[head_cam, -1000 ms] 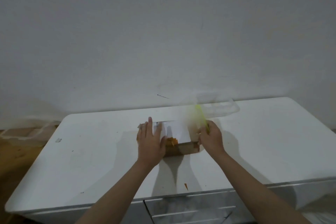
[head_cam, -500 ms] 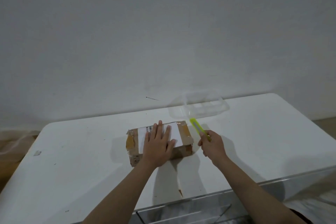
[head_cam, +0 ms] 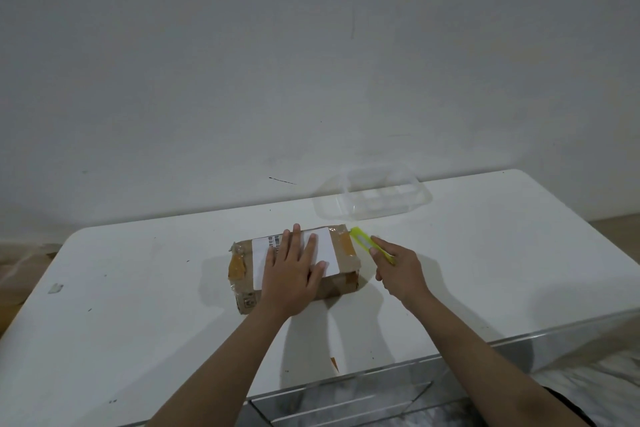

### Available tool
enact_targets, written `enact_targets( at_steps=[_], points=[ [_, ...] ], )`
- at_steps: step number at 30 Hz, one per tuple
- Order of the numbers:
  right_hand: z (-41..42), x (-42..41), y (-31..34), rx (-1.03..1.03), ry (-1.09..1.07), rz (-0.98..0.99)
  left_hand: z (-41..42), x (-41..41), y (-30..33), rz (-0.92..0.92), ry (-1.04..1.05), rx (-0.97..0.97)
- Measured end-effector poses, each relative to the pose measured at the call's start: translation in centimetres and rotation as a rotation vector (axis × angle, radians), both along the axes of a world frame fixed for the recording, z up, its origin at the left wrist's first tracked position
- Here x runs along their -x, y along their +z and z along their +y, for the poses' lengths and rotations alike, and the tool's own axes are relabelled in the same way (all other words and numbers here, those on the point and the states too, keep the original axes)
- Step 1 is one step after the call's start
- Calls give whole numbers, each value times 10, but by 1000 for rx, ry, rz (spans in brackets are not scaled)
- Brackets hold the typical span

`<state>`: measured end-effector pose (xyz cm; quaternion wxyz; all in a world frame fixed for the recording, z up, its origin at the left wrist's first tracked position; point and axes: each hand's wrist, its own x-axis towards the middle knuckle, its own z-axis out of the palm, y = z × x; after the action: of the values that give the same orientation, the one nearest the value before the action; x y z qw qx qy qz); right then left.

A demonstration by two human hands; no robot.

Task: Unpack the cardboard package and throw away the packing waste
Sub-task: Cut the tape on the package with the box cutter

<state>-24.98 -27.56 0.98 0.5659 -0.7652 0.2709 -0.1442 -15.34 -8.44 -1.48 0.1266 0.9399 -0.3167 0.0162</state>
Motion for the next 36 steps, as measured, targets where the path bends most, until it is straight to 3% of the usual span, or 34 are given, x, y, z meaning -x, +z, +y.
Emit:
enact_targets(
  at_steps=[23, 36],
  points=[
    [-12, 0, 9, -60, 27, 4, -1, 0, -2, -10, 12, -2],
    [-29, 16, 14, -105, 160, 60, -2, -1, -2, -9, 18, -11]
  ],
)
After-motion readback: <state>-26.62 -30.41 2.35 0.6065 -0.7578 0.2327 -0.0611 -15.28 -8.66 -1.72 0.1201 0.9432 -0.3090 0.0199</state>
